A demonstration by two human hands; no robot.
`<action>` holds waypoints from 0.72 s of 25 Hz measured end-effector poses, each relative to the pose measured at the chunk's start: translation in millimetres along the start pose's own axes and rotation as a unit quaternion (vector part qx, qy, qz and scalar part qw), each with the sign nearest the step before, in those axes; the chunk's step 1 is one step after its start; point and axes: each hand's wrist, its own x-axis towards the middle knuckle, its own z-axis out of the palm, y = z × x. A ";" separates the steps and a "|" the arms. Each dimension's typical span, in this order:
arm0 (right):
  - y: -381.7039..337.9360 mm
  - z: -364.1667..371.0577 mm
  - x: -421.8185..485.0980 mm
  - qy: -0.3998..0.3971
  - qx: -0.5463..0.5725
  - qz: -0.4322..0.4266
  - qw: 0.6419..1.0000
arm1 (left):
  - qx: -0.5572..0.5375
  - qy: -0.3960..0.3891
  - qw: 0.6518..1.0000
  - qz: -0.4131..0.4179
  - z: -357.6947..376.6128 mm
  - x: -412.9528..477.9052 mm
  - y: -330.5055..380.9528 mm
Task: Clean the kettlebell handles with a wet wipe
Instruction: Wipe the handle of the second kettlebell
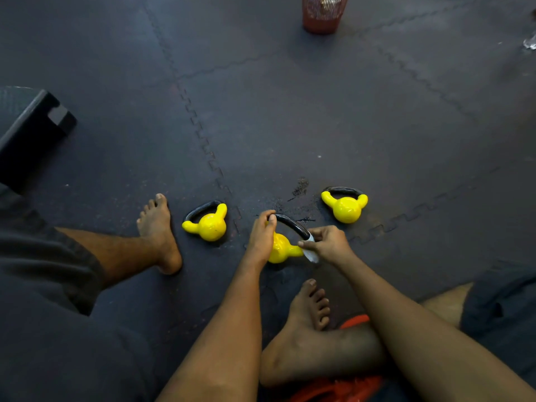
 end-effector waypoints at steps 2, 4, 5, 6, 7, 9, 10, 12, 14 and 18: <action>13.0 -7.6 -6.2 -0.087 0.106 0.020 0.990 | 0.017 -0.042 0.999 0.008 6.2 2.4 -1.4; 17.9 -7.9 -12.0 -0.126 0.184 0.033 0.974 | 0.022 -0.057 0.998 -0.004 9.1 3.8 -3.1; 18.0 -6.7 -12.8 -0.128 0.207 0.035 0.969 | 0.016 -0.055 0.998 -0.007 9.7 3.3 -3.2; 16.1 -4.6 -13.4 -0.121 0.224 0.033 0.967 | 0.008 -0.049 0.999 -0.015 9.2 1.2 -1.9; 12.8 -1.6 -13.9 -0.103 0.233 0.032 0.967 | 0.004 -0.043 0.999 -0.029 8.6 -0.5 -1.9; 4.8 5.7 -14.6 -0.043 0.238 0.039 0.969 | 0.024 -0.048 0.996 -0.076 6.6 -2.8 -6.1; 2.8 8.9 -15.3 -0.010 0.231 0.043 0.972 | 0.037 -0.055 0.994 -0.088 6.1 -2.6 -11.3; -0.2 13.5 -16.8 0.054 0.174 0.046 0.982 | 0.060 -0.065 0.993 -0.080 7.0 -2.3 -20.6; -2.8 16.7 -16.6 0.121 0.082 0.047 0.988 | 0.077 -0.063 0.992 -0.075 9.9 -2.5 -21.4; -10.5 27.4 -25.2 0.214 0.015 0.054 0.975 | 0.121 -0.045 0.990 -0.064 15.8 -3.7 -14.5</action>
